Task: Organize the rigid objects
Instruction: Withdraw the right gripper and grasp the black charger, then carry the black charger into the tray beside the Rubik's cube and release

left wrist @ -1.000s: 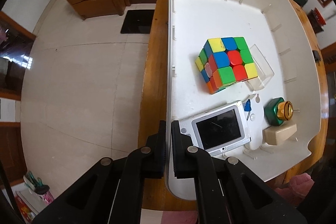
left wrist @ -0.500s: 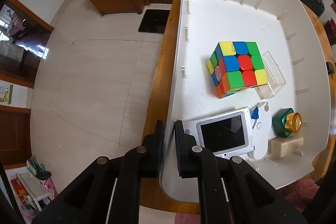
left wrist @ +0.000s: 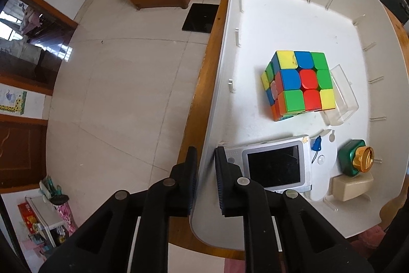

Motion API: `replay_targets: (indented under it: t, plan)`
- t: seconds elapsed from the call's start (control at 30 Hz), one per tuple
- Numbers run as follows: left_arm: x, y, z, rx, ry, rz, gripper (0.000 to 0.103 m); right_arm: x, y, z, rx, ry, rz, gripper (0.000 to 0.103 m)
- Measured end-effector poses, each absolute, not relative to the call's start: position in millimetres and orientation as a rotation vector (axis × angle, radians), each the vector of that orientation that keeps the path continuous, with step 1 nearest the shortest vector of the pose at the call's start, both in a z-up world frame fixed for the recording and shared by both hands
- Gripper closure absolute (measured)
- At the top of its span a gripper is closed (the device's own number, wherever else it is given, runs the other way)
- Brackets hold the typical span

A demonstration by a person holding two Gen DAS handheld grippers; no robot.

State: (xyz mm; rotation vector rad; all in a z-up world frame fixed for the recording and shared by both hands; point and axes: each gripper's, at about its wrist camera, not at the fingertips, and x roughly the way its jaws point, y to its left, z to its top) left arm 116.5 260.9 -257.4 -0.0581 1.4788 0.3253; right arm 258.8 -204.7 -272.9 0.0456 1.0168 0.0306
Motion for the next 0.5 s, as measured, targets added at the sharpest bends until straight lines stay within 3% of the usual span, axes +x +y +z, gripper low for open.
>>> replay_targets:
  t: [0.13,0.33,0.5]
  plan:
    - [120,259,-258,-0.072,1.489,0.358,0.086,268,-206,-281,0.041,1.032,0.039,0.018]
    - [123,258,-258,-0.082,1.504,0.381,0.085,277,-205,-287,0.038,1.041,0.057,0.019]
    - [126,258,-259,-0.083,1.511,0.398,0.084,283,-204,-289,0.044,1.043,0.078,0.027]
